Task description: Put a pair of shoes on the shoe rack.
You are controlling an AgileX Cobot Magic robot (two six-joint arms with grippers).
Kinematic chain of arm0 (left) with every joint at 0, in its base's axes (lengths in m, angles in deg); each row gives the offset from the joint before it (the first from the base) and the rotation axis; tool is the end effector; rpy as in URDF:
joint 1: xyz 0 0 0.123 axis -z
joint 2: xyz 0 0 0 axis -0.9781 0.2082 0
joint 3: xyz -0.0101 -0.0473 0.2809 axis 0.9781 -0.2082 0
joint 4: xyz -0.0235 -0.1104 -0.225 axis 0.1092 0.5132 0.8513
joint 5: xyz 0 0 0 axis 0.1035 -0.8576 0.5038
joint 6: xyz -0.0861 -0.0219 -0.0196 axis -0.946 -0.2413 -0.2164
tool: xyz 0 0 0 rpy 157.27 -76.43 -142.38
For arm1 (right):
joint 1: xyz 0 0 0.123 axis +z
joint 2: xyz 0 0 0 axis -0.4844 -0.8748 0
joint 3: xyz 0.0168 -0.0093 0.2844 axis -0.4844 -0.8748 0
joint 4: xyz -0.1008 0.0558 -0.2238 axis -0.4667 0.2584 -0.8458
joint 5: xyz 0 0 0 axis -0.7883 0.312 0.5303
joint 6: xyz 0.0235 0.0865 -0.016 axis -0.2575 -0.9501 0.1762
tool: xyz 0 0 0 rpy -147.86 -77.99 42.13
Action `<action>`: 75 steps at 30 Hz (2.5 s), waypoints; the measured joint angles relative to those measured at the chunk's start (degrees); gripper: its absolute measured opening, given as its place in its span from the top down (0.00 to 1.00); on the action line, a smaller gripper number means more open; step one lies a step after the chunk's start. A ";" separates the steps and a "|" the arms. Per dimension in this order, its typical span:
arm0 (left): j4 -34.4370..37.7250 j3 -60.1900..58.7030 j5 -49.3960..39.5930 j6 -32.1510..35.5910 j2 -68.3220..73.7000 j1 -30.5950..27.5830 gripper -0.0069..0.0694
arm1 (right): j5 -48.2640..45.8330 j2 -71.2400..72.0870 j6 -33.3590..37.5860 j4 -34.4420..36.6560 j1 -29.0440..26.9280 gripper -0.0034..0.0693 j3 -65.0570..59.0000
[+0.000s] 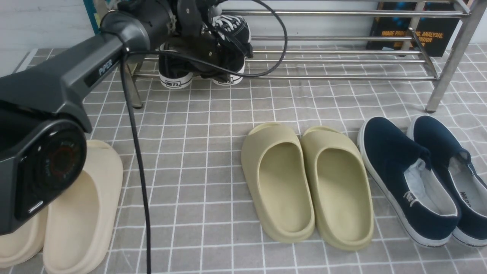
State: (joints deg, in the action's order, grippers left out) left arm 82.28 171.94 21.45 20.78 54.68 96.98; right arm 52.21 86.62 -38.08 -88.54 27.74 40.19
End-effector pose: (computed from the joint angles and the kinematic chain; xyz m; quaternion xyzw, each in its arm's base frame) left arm 0.4820 -0.1759 0.2599 -0.0039 0.9335 -0.1690 0.3161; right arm 0.0523 -0.0040 0.1738 0.0705 0.8019 0.0198 0.5930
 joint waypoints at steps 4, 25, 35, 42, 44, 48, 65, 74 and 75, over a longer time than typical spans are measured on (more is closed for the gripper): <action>-1.84 0.00 -2.95 0.34 -0.27 -0.16 0.93 | 0.00 0.00 0.00 0.00 0.00 0.61 0.00; -10.14 -20.94 -18.14 -0.01 -56.70 -0.38 0.93 | 0.00 0.00 0.00 0.00 0.00 0.61 0.00; -10.73 -56.89 -4.84 -7.09 -85.74 -0.38 0.93 | 0.00 0.00 0.00 0.00 0.00 0.61 0.00; -9.35 -65.75 -6.62 -8.06 -95.49 -0.38 0.93 | 0.00 0.00 0.00 0.00 0.00 0.61 0.00; -8.88 -67.12 -9.21 -8.28 -97.40 -0.38 0.93 | 0.00 0.00 0.00 0.00 0.00 0.61 0.00; -9.00 -67.57 -12.94 -8.35 -97.97 -0.38 0.93 | 0.00 0.00 0.00 0.00 0.00 0.61 0.00; -6.97 -98.67 17.03 -5.69 -113.36 -11.17 0.93 | 0.00 0.00 0.00 0.00 0.00 0.61 0.00; -9.88 -116.73 30.36 -0.08 -127.45 -19.24 0.93 | 0.00 0.00 0.00 0.00 0.00 0.61 0.00; -10.01 -117.49 30.36 -0.03 -127.61 -19.48 0.93 | 0.00 0.00 0.00 0.00 0.00 0.61 0.00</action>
State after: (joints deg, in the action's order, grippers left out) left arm 72.27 54.45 51.81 20.75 -72.93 77.50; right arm 52.21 86.62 -38.08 -88.54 27.74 40.19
